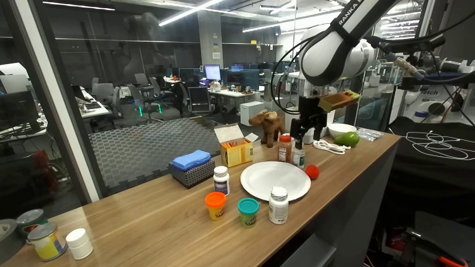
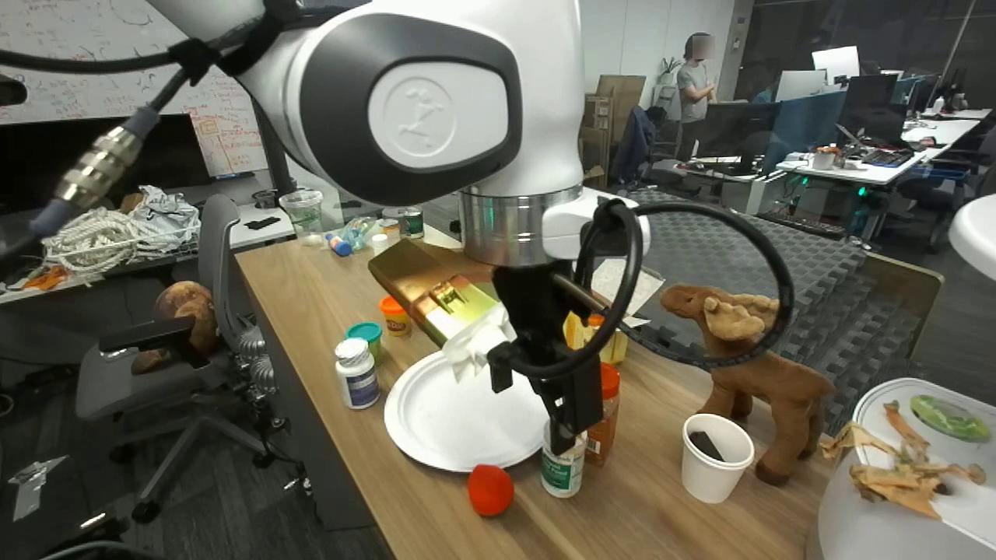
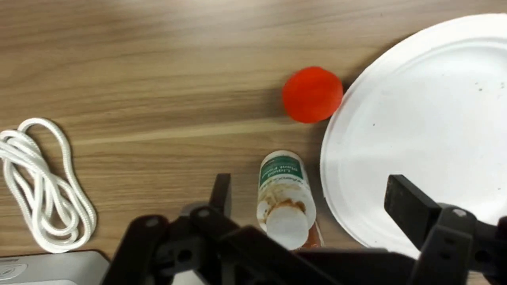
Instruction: Put the objects on the table on to the plate.
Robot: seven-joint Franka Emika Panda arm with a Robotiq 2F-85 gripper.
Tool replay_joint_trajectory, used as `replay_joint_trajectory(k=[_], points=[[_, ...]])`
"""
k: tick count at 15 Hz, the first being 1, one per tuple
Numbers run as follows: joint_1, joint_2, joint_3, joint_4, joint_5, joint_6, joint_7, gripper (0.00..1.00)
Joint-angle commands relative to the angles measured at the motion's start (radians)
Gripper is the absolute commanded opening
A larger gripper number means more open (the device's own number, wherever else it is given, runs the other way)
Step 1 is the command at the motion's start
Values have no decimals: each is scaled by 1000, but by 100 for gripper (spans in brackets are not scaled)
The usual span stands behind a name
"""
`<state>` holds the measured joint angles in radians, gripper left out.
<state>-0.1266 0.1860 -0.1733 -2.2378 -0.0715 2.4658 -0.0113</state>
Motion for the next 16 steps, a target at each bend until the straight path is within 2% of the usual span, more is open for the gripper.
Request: replay_joint_trajectory(k=[1,7,9,16], points=[[-7,60,-1,69,-10,16,49,100],[0,134,-14,132,-27,32,112,100],[-1,138,-22,143,-26,34,127,74],[-8,109,-43,132,-20,15,134,19]])
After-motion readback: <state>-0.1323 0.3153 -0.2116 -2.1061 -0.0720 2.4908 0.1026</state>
